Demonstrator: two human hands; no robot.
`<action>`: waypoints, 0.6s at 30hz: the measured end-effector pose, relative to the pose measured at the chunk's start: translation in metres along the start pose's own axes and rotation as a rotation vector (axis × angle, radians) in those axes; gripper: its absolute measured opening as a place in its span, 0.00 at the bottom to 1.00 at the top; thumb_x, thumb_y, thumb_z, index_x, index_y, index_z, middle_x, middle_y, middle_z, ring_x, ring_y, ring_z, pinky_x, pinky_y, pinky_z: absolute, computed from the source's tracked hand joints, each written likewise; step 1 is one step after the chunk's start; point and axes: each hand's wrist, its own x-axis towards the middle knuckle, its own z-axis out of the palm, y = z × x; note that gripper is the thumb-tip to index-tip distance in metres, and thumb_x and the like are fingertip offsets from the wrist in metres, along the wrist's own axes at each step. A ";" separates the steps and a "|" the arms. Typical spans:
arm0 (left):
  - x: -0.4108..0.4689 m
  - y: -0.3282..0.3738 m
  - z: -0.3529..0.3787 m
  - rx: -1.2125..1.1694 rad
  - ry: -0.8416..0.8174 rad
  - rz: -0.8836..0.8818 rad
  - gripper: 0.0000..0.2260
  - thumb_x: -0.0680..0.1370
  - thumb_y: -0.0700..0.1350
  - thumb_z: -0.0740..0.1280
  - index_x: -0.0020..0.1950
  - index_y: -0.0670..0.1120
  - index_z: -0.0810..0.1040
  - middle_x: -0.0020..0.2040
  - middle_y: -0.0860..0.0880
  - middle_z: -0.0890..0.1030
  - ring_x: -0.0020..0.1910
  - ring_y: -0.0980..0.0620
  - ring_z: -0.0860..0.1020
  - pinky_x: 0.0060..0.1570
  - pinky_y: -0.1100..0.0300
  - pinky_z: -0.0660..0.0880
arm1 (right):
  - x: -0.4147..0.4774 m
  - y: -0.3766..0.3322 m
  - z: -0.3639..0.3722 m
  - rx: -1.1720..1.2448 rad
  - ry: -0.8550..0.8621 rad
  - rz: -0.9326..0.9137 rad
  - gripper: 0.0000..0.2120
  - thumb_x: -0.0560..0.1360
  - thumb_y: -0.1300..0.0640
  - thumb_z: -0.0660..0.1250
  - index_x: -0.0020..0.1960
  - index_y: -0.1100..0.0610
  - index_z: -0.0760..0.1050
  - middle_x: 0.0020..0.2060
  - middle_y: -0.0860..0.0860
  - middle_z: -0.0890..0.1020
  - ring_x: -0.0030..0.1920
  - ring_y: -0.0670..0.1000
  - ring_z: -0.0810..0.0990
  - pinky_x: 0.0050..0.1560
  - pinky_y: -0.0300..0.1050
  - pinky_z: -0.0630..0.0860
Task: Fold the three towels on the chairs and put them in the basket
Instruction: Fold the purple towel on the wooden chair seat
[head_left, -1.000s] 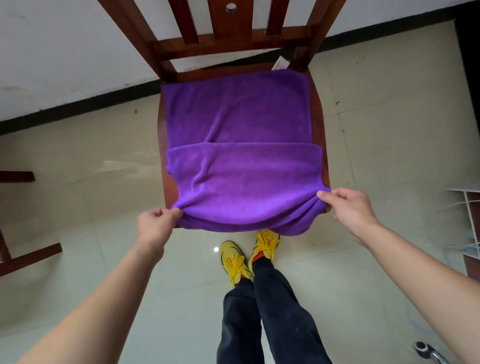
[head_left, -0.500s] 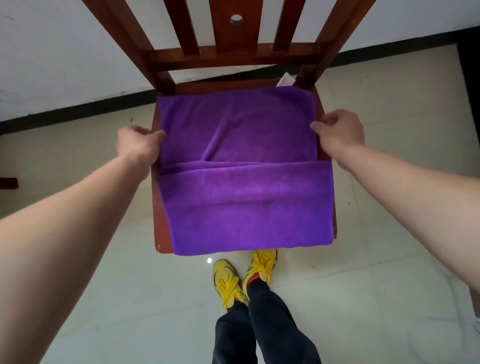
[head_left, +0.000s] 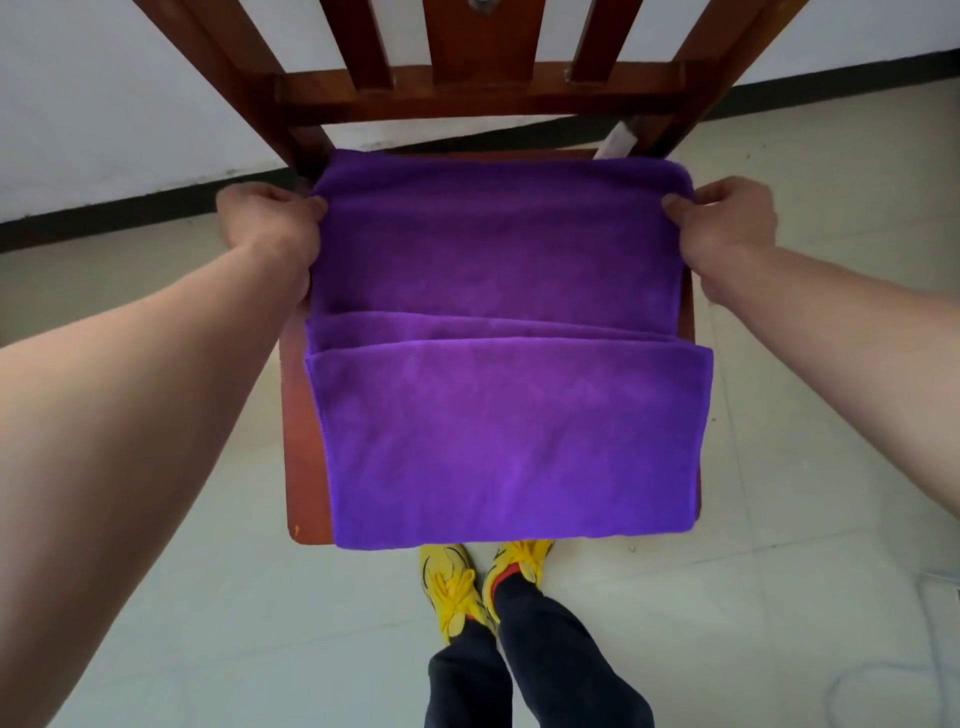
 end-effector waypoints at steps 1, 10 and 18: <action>-0.001 -0.002 -0.001 0.017 0.020 0.009 0.06 0.73 0.46 0.73 0.40 0.51 0.77 0.43 0.51 0.80 0.44 0.52 0.80 0.44 0.59 0.79 | -0.001 0.002 -0.001 -0.009 -0.006 -0.014 0.17 0.74 0.48 0.71 0.59 0.55 0.76 0.48 0.49 0.77 0.47 0.50 0.78 0.46 0.42 0.76; -0.101 -0.087 -0.051 0.212 0.096 0.031 0.08 0.75 0.46 0.65 0.50 0.43 0.77 0.48 0.41 0.82 0.50 0.43 0.78 0.54 0.54 0.72 | -0.081 0.105 -0.045 0.043 0.017 0.239 0.12 0.70 0.54 0.59 0.48 0.53 0.78 0.45 0.56 0.84 0.45 0.58 0.82 0.48 0.51 0.79; -0.168 -0.194 -0.071 -0.095 0.023 -0.632 0.23 0.72 0.37 0.64 0.67 0.43 0.67 0.54 0.43 0.75 0.44 0.47 0.76 0.48 0.53 0.74 | -0.185 0.174 -0.057 0.276 -0.450 0.655 0.24 0.72 0.75 0.58 0.60 0.52 0.72 0.49 0.52 0.82 0.48 0.51 0.80 0.43 0.47 0.78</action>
